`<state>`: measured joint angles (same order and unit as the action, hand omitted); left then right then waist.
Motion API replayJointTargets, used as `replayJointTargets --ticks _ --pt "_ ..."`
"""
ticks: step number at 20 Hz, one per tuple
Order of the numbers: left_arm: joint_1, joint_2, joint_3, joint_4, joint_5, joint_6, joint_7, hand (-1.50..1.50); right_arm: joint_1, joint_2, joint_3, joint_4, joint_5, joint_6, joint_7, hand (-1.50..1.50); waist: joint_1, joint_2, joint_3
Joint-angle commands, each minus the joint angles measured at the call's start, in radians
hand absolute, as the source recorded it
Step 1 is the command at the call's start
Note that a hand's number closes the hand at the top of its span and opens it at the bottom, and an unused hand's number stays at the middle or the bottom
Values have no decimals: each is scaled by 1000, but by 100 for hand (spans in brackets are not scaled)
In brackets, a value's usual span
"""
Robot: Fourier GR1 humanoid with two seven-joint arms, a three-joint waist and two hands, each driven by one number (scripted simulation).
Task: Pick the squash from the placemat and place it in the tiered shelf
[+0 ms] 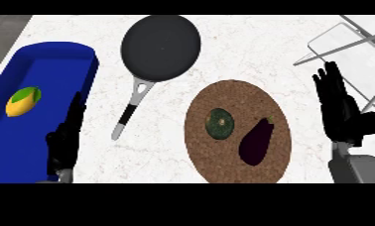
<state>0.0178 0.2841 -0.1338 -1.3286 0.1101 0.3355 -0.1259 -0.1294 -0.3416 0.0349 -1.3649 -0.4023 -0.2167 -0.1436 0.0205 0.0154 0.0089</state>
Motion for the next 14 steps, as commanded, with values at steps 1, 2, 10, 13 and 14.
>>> replayJointTargets --ticks 1,2,10,13,14 --pt "-4 58 37 -40 17 -51 60 0 -85 52 81 -7 105 -70 26 150 -11 -16 -9" --pt "39 56 41 -1 39 -81 6 0 -90 119 158 -57 181 -156 -15 150 -2 -16 -10" --pt "-4 121 59 -13 86 -170 107 0 -109 139 266 55 644 -663 55 150 -13 -25 -21" --pt "-59 149 88 -19 132 -220 157 0 -124 333 475 81 791 -796 143 -150 -6 -19 -14" --pt "-10 141 70 -24 127 -231 133 0 -143 334 533 83 815 -824 221 -150 6 -22 -14"
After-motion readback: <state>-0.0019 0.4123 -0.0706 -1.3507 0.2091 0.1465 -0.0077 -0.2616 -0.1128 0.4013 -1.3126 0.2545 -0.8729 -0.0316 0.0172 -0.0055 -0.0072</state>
